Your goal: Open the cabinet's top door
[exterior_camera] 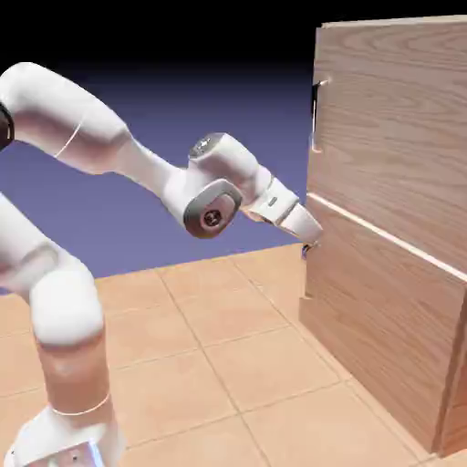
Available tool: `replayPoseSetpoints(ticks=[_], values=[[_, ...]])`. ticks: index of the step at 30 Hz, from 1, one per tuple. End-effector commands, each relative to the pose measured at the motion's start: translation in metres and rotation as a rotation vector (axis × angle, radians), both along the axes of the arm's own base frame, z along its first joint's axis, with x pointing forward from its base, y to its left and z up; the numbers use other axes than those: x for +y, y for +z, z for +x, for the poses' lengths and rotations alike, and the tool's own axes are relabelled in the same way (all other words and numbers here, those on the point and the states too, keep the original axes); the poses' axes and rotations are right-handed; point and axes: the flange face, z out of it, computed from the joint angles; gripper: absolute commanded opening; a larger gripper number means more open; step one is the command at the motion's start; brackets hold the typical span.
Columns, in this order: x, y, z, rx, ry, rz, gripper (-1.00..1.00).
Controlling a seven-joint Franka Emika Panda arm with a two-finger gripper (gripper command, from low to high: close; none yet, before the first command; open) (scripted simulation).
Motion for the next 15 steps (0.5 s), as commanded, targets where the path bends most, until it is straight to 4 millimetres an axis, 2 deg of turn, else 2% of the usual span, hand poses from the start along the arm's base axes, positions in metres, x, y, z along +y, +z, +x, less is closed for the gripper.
replayPoseSetpoints(ticks=[1,8,15], values=[[-0.002,0.008,0.001,-0.018,-0.039,0.041,0.00],[-0.011,0.058,0.003,-0.148,-0.284,0.336,0.00],[-0.011,0.101,-0.001,-0.271,-0.483,0.653,0.00]])
